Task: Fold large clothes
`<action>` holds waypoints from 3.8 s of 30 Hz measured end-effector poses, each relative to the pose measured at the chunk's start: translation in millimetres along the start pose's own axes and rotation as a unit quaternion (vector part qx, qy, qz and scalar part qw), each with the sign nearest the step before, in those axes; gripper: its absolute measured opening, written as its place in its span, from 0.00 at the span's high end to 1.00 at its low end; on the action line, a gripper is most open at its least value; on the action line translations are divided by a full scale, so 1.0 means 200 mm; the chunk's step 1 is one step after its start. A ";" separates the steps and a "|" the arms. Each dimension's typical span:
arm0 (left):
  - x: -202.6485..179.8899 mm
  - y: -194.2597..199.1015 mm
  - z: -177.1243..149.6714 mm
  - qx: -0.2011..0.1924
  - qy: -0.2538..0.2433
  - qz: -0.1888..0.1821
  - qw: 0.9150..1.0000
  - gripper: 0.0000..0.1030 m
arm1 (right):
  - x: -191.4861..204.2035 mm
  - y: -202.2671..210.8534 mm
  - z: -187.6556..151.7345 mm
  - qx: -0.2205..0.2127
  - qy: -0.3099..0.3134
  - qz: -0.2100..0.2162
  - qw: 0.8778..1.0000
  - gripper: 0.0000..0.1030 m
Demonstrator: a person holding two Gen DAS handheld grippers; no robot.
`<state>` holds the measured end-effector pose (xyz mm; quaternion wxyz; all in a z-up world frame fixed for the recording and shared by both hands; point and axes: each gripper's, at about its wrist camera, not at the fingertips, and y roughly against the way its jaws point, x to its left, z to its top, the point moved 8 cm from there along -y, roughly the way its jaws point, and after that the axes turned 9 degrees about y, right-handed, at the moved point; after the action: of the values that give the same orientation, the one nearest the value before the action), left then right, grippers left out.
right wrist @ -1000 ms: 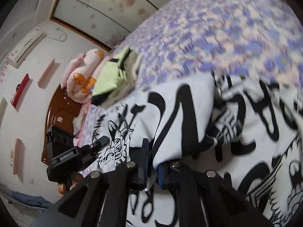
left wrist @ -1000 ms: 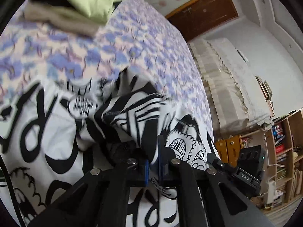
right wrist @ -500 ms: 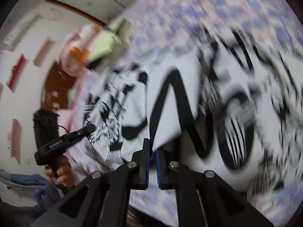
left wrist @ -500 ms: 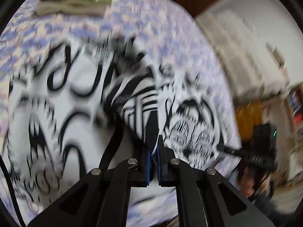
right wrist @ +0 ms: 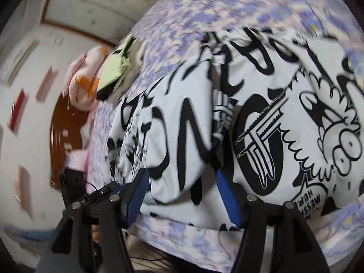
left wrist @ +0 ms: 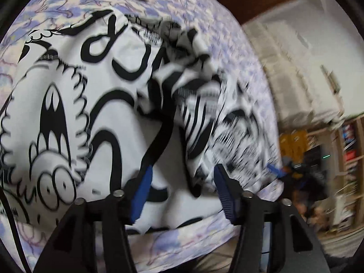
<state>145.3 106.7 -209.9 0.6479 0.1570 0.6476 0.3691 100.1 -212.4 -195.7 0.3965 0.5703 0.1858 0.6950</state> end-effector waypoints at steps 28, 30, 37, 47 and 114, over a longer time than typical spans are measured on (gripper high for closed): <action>0.04 -0.25 0.48 -0.028 0.085 -0.057 0.994 0.41 | -0.20 -0.17 0.29 -0.055 -0.077 0.037 0.995 0.58; 0.04 -0.24 0.50 -0.036 0.085 -0.052 0.994 0.41 | -0.20 -0.19 0.30 -0.053 -0.079 0.035 0.995 0.58; -0.04 -0.14 0.57 -0.118 -0.007 0.051 0.992 0.42 | -0.16 -0.21 0.30 -0.051 -0.025 -0.035 0.998 0.85; -0.12 -0.16 0.45 -0.147 -0.080 0.150 0.974 0.95 | -0.07 -0.15 0.30 -0.044 0.065 -0.120 0.990 0.95; -0.20 0.10 -0.08 -0.125 -0.140 0.279 0.942 0.40 | 0.21 -0.06 -0.03 0.008 0.151 -0.340 0.928 0.80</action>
<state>128.6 88.3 -168.1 0.6177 0.2989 0.4295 0.5870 97.3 -172.2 -179.0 0.5714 0.3641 0.4318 0.5953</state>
